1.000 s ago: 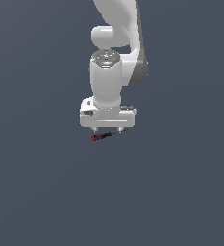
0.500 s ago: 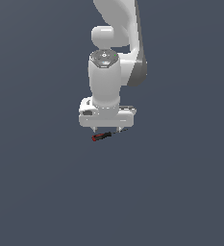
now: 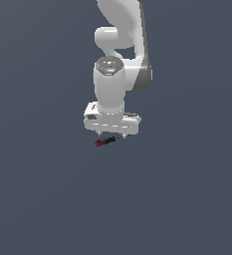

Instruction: Pick up the object and move it to a goal position.

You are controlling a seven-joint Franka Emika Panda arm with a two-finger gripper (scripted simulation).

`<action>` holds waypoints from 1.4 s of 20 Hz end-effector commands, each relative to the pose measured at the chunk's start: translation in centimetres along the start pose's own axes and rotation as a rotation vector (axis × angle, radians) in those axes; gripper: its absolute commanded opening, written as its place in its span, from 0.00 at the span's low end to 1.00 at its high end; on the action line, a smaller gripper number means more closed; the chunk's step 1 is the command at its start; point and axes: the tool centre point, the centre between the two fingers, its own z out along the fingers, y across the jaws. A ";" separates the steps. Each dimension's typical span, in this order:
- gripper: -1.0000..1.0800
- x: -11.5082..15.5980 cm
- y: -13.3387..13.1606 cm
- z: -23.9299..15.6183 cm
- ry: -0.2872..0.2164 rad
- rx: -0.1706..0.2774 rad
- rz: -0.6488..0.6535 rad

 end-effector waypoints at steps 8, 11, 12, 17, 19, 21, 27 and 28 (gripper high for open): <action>0.96 -1.9 -0.3 2.7 -0.011 0.006 0.240; 0.96 -2.5 -0.3 3.6 -0.015 0.006 0.325; 0.96 -2.8 -0.3 3.9 -0.016 0.006 0.353; 0.96 -4.0 -0.3 5.3 -0.022 0.004 0.494; 0.96 -4.4 -0.3 5.8 -0.024 0.003 0.551; 0.96 -4.9 -0.3 6.3 -0.025 0.001 0.608; 0.96 -6.4 -0.1 7.9 -0.028 -0.006 0.780; 0.96 -6.7 0.0 8.1 -0.029 -0.008 0.808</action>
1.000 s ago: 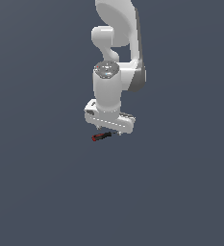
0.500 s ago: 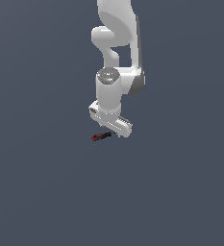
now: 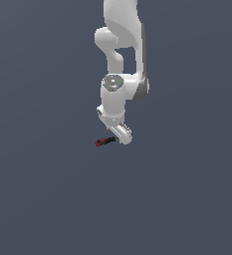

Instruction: Pick up the object and move it to a goal position.

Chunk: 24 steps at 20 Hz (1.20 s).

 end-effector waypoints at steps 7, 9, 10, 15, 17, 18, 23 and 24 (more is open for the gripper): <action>0.96 -1.0 1.5 1.7 0.003 -0.008 0.204; 0.96 -1.2 1.8 2.0 0.004 -0.009 0.237; 0.96 -1.2 1.9 2.1 0.004 -0.010 0.251; 0.96 -1.5 2.2 2.5 0.006 -0.012 0.298; 0.96 -1.5 2.3 2.6 0.006 -0.012 0.307; 0.96 -1.5 2.3 2.6 0.006 -0.012 0.310; 0.96 -1.5 2.3 2.8 0.006 -0.012 0.305; 0.96 -1.5 2.3 3.0 0.006 -0.012 0.306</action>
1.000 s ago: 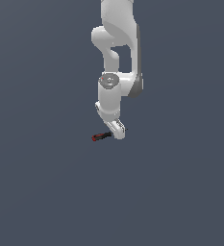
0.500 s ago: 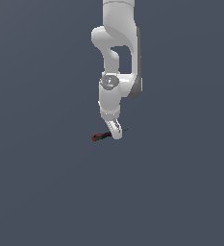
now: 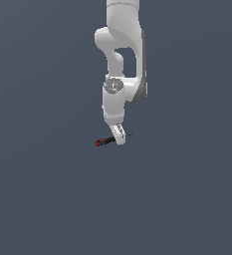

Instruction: Pick up the object and move it to a goal position.

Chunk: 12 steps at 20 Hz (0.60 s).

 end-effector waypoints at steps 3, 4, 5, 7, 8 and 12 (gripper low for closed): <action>0.96 0.0 0.1 1.2 0.000 -0.001 0.002; 0.96 0.0 0.1 1.6 0.000 -0.001 0.002; 0.96 0.0 0.1 2.1 0.000 -0.001 0.003; 0.96 0.0 0.1 3.1 0.000 -0.001 0.003; 0.96 0.0 0.1 3.5 0.000 -0.001 0.004; 0.96 0.0 0.1 4.6 0.000 -0.001 0.005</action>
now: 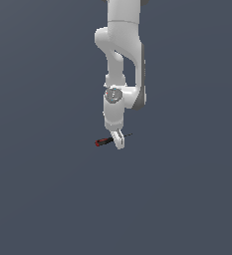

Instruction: Pick up the object and move it to a goal position.

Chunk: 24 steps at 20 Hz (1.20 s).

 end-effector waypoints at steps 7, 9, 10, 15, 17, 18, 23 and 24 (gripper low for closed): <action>0.00 0.0 0.0 0.6 0.000 0.001 0.001; 0.00 0.0 0.0 0.6 0.000 0.001 0.001; 0.00 0.0 0.0 0.6 0.000 0.001 0.001; 0.00 0.0 -0.1 0.6 0.000 0.001 0.001; 0.00 -0.2 -0.2 0.4 0.000 0.001 0.001; 0.00 -0.3 -0.3 0.2 0.000 0.001 0.001; 0.00 -1.5 -1.5 -1.5 0.000 0.001 0.001; 0.00 -1.9 -1.8 -2.0 0.000 0.001 0.001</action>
